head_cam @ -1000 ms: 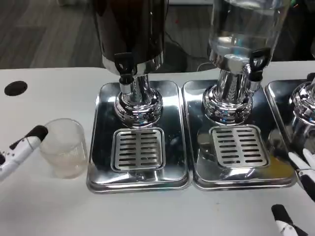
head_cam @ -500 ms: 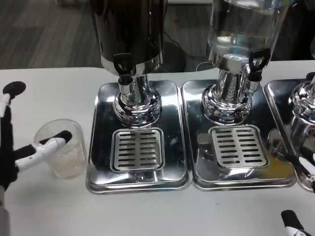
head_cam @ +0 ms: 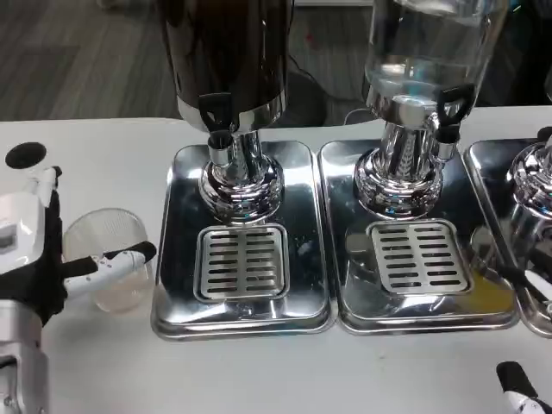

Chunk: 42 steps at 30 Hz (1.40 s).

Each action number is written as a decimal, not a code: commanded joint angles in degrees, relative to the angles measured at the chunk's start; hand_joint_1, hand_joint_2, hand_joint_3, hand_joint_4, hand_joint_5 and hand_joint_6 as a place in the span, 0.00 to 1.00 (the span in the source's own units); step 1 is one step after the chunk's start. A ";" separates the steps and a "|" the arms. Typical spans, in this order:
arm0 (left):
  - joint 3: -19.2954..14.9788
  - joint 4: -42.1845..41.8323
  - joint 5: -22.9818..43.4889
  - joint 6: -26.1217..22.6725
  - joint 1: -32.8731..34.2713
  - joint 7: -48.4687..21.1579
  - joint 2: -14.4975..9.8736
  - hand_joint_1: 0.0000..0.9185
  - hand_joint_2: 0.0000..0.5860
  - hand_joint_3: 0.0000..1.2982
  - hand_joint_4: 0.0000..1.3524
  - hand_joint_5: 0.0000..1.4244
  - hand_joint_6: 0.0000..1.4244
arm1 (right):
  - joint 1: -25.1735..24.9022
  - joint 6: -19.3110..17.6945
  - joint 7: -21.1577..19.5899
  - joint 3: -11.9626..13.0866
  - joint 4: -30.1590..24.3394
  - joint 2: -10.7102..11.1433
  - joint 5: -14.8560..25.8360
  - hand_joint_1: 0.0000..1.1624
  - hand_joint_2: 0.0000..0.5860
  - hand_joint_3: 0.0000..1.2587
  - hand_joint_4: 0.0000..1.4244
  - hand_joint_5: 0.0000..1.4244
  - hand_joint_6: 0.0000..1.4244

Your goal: Grasp the cup under the faucet to collect the drink, then remove the cup.

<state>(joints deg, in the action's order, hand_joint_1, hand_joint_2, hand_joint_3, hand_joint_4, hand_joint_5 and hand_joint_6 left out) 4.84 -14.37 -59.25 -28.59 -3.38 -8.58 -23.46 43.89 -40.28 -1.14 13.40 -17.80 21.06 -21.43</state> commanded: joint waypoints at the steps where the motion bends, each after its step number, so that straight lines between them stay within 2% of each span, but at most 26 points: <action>1: 1.43 1.44 -1.01 -0.93 1.37 -1.59 -0.80 0.27 0.01 0.05 0.02 0.31 0.57 | -0.43 -1.26 0.69 0.59 0.57 0.23 0.90 0.47 0.72 0.11 0.00 0.00 0.00; 24: 5.81 5.96 0.84 -1.20 4.72 -3.58 -0.65 0.29 0.05 0.11 0.10 0.37 0.58 | -1.15 -2.83 2.29 0.75 1.23 0.01 2.45 0.46 0.71 0.11 0.01 0.00 0.00; 34: 5.80 5.94 0.85 -1.23 4.32 -1.91 -0.09 0.30 0.09 0.22 0.25 0.46 0.64 | -1.67 -3.42 2.26 0.76 1.67 -0.08 2.74 0.46 0.71 0.11 0.00 0.00 0.00; 42: 4.83 4.97 1.04 -0.24 2.40 3.86 0.61 0.38 0.15 0.32 0.38 0.58 0.76 | -2.12 -3.85 2.39 0.21 2.40 -0.13 2.21 0.46 0.70 0.10 0.00 0.00 0.00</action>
<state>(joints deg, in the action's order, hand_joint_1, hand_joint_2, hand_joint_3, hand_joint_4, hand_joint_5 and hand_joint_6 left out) 10.07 -8.66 -58.63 -29.70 0.10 -7.74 -23.41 42.07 -43.19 0.85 13.48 -15.95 20.91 -19.58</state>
